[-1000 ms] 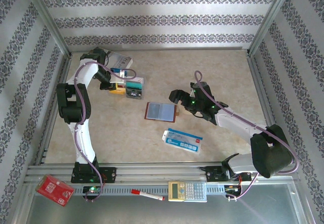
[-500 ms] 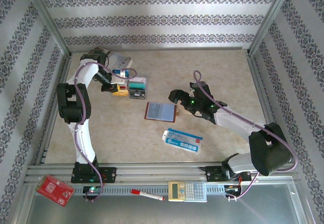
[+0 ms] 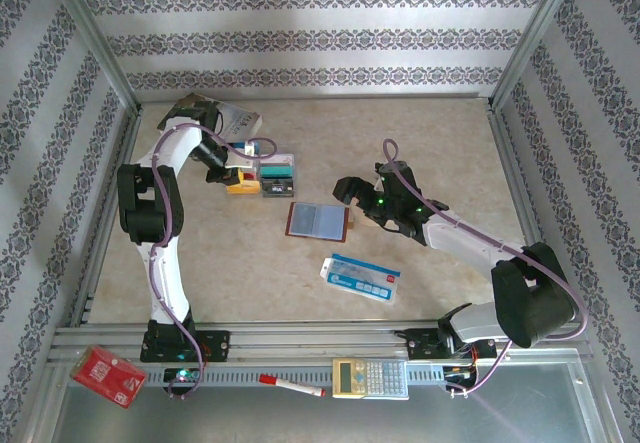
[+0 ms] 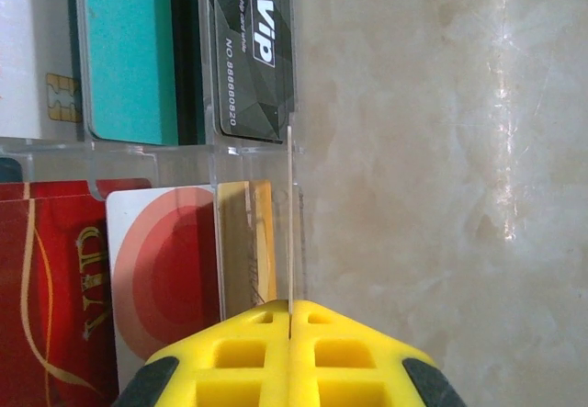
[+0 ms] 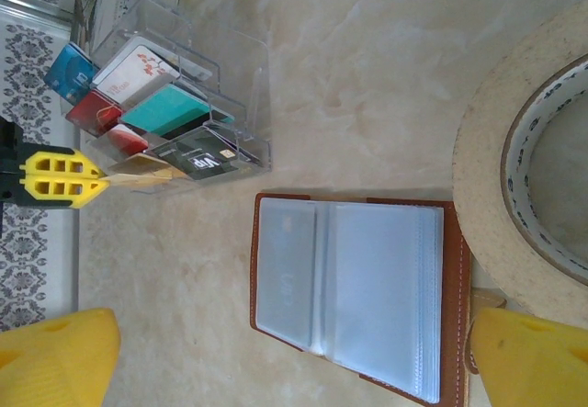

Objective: Take the credit cards out of the card holder

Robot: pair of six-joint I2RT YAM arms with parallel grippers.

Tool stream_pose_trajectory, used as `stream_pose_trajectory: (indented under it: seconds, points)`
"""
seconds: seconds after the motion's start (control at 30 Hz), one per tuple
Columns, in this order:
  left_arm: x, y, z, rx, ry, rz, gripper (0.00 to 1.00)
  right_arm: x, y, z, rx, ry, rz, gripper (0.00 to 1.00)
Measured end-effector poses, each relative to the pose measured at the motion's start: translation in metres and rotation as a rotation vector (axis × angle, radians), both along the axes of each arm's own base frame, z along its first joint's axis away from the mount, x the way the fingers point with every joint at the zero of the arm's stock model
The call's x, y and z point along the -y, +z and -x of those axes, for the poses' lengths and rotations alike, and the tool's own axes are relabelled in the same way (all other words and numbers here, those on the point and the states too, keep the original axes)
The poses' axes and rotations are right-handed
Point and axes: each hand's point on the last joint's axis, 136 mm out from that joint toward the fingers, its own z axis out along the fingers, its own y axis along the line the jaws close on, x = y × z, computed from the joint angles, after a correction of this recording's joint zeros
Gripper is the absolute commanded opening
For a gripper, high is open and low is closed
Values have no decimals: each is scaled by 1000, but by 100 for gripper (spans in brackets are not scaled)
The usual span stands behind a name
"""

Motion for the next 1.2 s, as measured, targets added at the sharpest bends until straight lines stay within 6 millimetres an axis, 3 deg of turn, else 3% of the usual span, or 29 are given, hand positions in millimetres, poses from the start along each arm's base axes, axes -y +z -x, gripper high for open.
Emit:
stream_pose_trajectory:
  seconds: [0.37, 0.63, 0.9, 1.13, 1.2]
  points:
    - [-2, -19, 0, 11, 3, -14, 1, 0, 0, 0, -2, -2, -1, 98]
    - [-3, -18, -5, 32, 13, -12, 19, 0, 0, 0, -1, -2, -2, 98]
    - [-6, -5, -6, 53, 22, -4, 22, 0, 1, -1, 2, -4, -7, 98]
    - [3, 23, -7, 79, 29, 58, 23, -1, 1, 0, 5, 1, -3, 98]
    - [7, 33, -7, 94, 43, 86, 28, -3, 0, 1, 10, 9, 8, 98]
